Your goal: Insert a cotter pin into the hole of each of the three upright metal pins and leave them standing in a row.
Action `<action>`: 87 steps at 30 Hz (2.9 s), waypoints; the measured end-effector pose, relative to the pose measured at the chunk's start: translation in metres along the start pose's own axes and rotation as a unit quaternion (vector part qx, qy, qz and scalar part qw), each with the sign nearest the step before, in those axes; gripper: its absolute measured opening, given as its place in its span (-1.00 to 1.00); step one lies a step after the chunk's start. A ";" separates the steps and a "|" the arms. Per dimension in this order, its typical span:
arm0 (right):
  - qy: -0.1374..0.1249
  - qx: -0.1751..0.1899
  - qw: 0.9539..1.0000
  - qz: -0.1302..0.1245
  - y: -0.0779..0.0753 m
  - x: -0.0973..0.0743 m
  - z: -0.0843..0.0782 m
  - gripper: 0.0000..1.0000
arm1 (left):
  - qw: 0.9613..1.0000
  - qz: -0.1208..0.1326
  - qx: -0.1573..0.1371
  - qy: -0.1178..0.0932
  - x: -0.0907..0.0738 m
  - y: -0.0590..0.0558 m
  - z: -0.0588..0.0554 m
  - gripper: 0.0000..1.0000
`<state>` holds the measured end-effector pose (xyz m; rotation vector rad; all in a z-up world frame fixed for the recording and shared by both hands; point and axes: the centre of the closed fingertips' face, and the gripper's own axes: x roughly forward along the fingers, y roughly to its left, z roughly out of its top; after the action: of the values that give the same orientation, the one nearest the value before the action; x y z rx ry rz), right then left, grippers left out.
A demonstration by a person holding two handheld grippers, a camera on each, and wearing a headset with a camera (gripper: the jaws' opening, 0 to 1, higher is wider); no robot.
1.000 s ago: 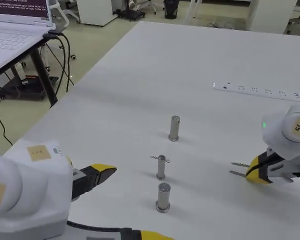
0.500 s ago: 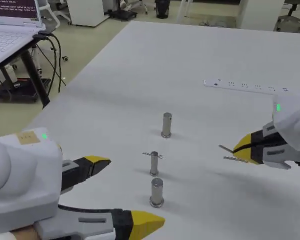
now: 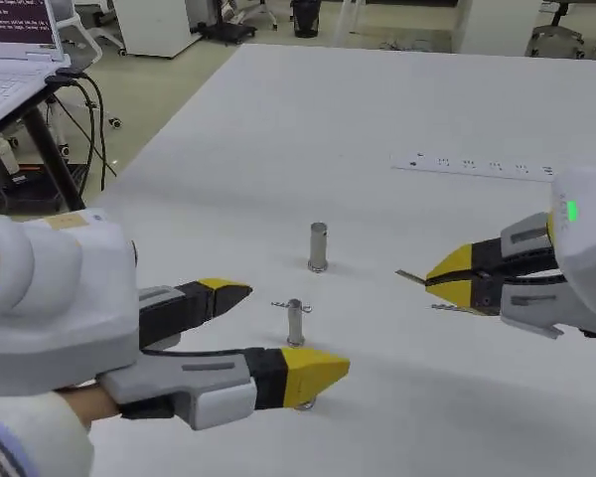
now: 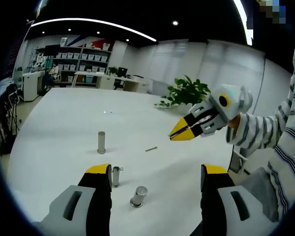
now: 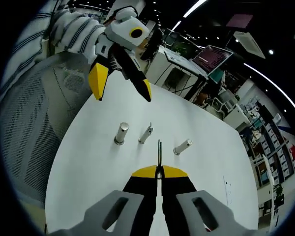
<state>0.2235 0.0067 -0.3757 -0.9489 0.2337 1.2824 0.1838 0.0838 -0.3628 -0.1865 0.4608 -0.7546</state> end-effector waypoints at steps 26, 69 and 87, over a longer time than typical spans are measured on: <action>-0.043 -0.048 0.998 0.022 0.024 0.017 0.033 -1.00 | 0.995 -0.065 -0.071 0.019 0.037 -0.018 0.002 -0.66; -0.117 0.166 0.974 0.096 0.043 0.015 0.037 -0.69 | 0.996 -0.079 0.032 0.028 0.013 -0.028 -0.009 -1.00; -0.150 0.217 0.950 0.169 0.070 0.011 0.054 -1.00 | 0.985 -0.128 0.110 0.028 0.006 -0.045 -0.015 -1.00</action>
<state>0.1468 0.0516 -0.3820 -0.3375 0.4329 1.5848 0.1532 0.0477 -0.3631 -0.0161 0.4079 -1.0589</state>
